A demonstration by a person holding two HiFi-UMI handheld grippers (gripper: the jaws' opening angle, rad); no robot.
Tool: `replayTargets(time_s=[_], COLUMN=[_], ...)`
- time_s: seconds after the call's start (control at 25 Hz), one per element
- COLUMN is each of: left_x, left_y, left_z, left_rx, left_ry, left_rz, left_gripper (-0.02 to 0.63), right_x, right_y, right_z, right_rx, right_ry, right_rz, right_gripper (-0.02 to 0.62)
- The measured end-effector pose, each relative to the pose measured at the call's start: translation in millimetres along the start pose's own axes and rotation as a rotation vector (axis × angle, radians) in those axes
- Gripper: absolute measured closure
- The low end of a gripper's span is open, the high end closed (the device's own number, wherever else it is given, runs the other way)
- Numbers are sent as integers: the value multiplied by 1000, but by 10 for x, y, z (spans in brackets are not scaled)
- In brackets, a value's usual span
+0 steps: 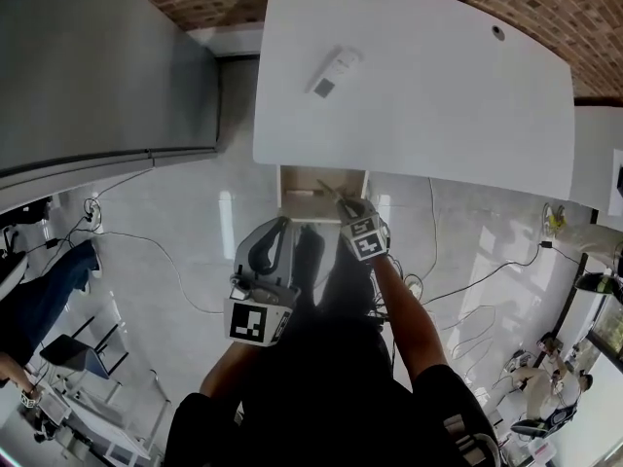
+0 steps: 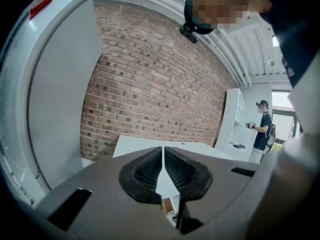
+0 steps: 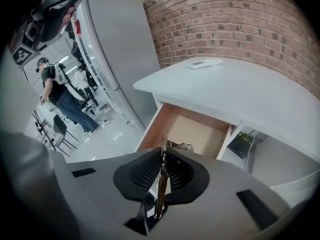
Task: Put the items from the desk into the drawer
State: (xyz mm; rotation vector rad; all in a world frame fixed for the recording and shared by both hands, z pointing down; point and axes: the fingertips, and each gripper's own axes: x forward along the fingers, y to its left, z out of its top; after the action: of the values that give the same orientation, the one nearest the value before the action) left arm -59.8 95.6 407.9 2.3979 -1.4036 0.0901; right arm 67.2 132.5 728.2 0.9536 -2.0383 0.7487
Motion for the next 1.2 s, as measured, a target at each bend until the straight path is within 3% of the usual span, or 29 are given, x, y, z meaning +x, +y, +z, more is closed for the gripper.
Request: replayTargets(time_s=[0.4, 0.72, 1.2], left_x=[141, 203, 184], left_y=[128, 182, 291], left_z=[-454, -675, -867], left_rx=[-41, -40, -59], left_ry=[49, 82, 112], left_rz=[28, 34, 55], left_gripper=[592, 592, 592], right_x=[710, 1113, 1363], right_y=[-224, -384, -465], right_z=[-561, -904, -1034], right_rx=[21, 121, 126], right_ry=[103, 143, 193], right_rz=[-37, -49, -60], right_gripper=[571, 571, 569])
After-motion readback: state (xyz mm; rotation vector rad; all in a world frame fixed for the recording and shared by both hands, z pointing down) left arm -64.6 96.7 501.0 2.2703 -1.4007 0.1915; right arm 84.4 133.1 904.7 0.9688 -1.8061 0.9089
